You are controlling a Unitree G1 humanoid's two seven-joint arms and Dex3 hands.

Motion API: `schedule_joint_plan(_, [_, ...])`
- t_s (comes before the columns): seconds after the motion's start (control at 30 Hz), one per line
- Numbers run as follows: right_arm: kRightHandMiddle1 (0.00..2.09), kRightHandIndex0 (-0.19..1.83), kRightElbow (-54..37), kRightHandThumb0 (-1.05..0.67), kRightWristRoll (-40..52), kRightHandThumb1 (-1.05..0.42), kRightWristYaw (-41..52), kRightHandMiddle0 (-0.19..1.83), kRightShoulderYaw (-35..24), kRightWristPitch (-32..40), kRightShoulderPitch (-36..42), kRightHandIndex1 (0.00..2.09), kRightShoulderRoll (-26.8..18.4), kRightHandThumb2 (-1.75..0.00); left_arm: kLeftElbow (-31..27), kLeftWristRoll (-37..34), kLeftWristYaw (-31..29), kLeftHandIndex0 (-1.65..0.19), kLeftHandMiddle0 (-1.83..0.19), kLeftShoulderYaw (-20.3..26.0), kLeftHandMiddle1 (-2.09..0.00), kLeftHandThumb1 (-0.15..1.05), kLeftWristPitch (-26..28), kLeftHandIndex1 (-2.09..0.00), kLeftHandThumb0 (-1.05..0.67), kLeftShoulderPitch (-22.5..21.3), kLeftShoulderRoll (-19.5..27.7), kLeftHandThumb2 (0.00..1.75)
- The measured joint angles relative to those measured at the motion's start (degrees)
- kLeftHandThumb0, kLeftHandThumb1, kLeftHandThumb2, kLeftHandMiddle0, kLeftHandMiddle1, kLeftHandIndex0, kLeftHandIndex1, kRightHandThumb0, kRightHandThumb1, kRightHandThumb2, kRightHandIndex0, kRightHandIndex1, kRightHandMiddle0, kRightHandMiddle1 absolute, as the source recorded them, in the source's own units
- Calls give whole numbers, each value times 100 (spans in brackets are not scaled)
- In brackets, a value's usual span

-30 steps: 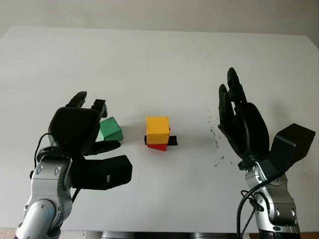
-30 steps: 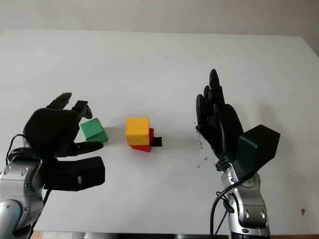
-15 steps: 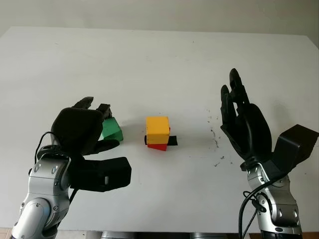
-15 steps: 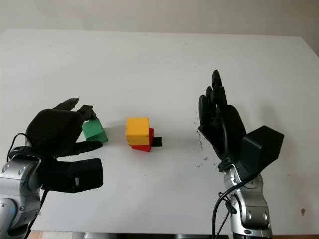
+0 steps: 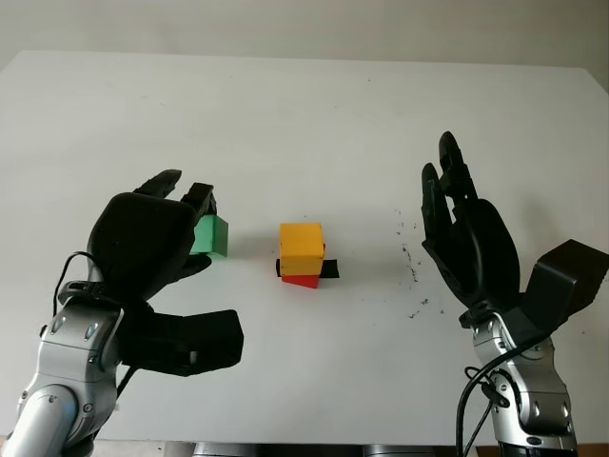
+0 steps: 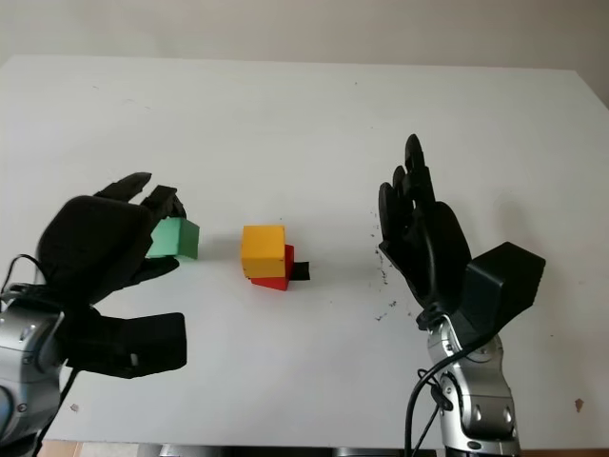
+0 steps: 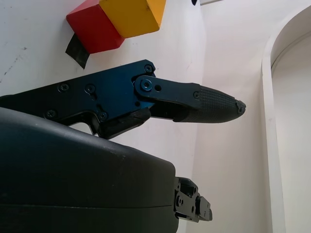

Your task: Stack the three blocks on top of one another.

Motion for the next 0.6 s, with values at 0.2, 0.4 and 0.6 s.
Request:
schedule_joint_plan(0.2, [0, -19, -6, -72, -53, -105, -61, -19, 18, 75, 5, 0, 0, -54, -78, -1903, -1392, -32, -38, 578, -7, 104, 138, -123, -37, -1039, 712, 7])
schedule_joint_plan(0.4, [0, -19, -53, -72, -171, -105, -109, -19, 102, 243, 22, 0, -6, -54, 8, -2567, -2112, -47, -45, 578, -7, 101, 408, -110, -38, -2194, 1343, 5])
schedule_joint_plan(0.6, [0, -19, -91, -69, -176, -105, -80, -19, 132, 247, 41, 0, -1, -54, 439, -3293, -2579, -57, -50, 321, -7, 97, 579, -94, -34, -3512, 1667, 5])
